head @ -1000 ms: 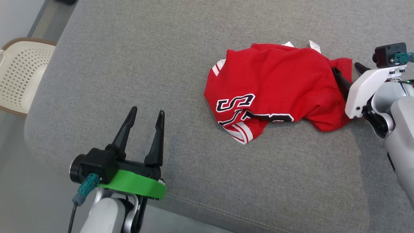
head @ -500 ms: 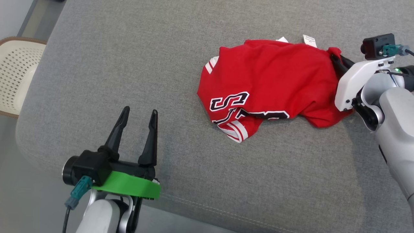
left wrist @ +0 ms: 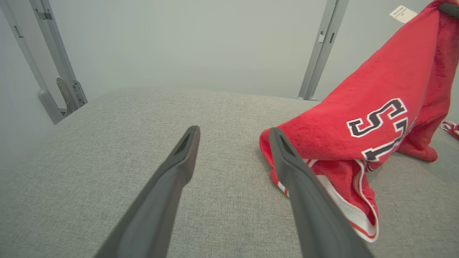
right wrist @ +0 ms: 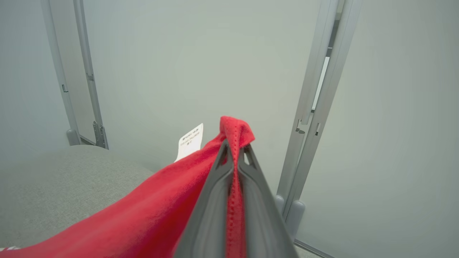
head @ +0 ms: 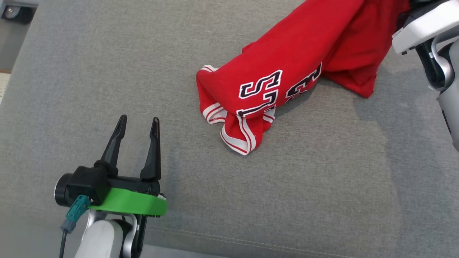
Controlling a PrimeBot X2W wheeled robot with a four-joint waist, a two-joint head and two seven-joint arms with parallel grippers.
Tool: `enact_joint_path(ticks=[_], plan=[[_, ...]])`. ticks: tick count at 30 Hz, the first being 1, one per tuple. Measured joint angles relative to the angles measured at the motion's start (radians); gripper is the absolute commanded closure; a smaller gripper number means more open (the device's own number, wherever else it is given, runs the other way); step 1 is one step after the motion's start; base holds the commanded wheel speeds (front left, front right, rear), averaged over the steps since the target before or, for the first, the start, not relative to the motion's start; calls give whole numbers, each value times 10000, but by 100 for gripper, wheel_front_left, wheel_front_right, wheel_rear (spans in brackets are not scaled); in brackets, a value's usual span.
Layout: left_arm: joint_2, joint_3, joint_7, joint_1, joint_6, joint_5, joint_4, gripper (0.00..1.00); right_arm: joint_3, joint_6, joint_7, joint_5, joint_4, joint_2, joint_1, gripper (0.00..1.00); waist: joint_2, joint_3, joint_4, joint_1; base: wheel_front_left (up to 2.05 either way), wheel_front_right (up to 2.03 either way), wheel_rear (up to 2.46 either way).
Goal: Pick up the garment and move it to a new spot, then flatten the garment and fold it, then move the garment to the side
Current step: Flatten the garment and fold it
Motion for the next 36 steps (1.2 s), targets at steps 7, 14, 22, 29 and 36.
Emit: enact_joint_path(ticks=[7, 14, 22, 29, 36], plan=[[0, 171, 0, 12, 0, 56, 0, 0, 581, 0, 27, -109, -993, -27, 531, 100, 0, -294, -795, 0, 0, 0, 0], [2, 550, 0, 284, 6, 56, -102, 0, 792, 2, 136, 337, -1260, 196, 3591, 100, 0, -678, -1586, 0, 0, 0, 0], [17, 895, 0, 465, 15, 58, -320, 0, 516, -36, 140, 479, -1751, 270, 5901, 100, 0, -1025, -2577, 0, 0, 0, 0], [25, 993, -2, 689, 13, 119, -479, 0, 163, -474, 140, 190, -1685, -326, 7045, 100, 0, -1232, -3454, 0, 0, 0, 0], [35, 123, 4, 605, -370, 132, -221, 0, 15, -466, 173, 27, -1595, -529, 7561, 100, 0, -1334, -4032, 0, 0, 0, 0]])
